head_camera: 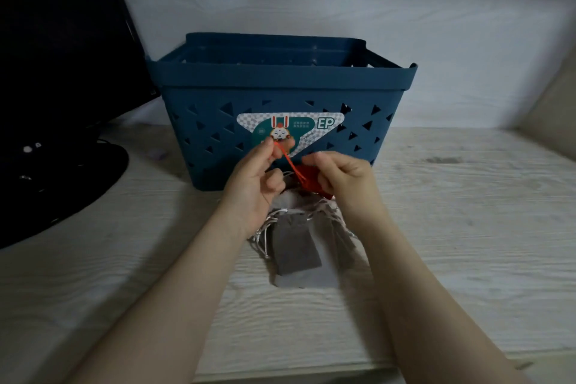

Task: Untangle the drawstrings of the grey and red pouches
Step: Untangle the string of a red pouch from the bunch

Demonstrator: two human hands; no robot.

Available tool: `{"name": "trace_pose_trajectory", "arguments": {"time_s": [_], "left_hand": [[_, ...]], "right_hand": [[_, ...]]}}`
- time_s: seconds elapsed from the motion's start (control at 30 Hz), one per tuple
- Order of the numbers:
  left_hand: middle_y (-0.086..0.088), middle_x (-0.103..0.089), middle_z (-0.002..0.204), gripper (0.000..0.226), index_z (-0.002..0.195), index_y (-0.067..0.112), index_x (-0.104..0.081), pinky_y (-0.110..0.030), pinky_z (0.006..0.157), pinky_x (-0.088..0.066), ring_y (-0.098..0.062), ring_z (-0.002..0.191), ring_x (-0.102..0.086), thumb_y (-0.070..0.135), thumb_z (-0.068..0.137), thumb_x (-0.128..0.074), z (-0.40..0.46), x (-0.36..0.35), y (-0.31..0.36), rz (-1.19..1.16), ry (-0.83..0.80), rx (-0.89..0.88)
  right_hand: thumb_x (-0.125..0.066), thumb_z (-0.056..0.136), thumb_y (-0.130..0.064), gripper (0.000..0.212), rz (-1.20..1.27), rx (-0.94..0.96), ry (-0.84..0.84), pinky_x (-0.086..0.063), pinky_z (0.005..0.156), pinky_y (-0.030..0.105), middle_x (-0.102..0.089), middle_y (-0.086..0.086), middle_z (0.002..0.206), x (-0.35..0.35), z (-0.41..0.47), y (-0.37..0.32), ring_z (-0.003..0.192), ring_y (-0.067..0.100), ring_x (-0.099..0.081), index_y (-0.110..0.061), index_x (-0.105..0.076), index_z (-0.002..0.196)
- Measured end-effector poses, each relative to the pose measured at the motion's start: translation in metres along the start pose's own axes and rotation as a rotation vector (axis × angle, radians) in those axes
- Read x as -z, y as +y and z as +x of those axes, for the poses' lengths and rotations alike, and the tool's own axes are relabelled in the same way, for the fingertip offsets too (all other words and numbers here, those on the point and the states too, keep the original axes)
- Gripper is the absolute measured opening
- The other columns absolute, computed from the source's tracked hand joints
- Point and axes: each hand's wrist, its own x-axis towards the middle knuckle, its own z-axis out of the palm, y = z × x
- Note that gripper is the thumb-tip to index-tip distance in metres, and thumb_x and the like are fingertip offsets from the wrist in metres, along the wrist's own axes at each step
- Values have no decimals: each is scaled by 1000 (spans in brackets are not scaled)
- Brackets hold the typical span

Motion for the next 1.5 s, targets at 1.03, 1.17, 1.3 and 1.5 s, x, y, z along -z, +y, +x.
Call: {"name": "trace_pose_trajectory", "arguments": {"time_s": [1.03, 1.17, 1.3, 1.5], "left_hand": [[0, -55, 66, 25, 75, 12, -53, -13, 30, -17, -3, 34, -28, 16, 96, -40, -5, -4, -14, 173, -3, 72], [7, -37, 48, 28, 68, 15, -46, -15, 31, -12, -3, 31, -20, 16, 94, -38, -4, -5, -12, 181, -5, 118], [8, -27, 45, 34, 54, 18, -34, -24, 43, -19, -13, 39, -25, 16, 87, -42, -2, -2, -21, 810, 24, -145], [-3, -58, 58, 40, 64, 18, -56, -37, 57, -45, -27, 62, -57, 53, 66, -36, -6, 1, -24, 1311, -190, -422]], "right_hand": [[-42, 99, -18, 32, 309, -298, 55, -45, 52, 23, -58, 2, 57, 0, -4, -4, 48, 14, -49, -9, -54, 70], [-42, 98, -15, 36, 376, -260, 80, -49, 56, 23, -61, 3, 72, 1, -4, -6, 61, 14, -57, -9, -48, 63], [-51, 87, -16, 28, 150, 32, 68, -43, 78, 21, -56, 0, 78, 4, -5, -4, 76, 2, -55, 0, -57, 64], [-50, 85, -15, 27, 38, 143, -188, -41, 82, 28, -62, -1, 89, 0, -7, 1, 86, 7, -56, -13, -58, 59]]}}
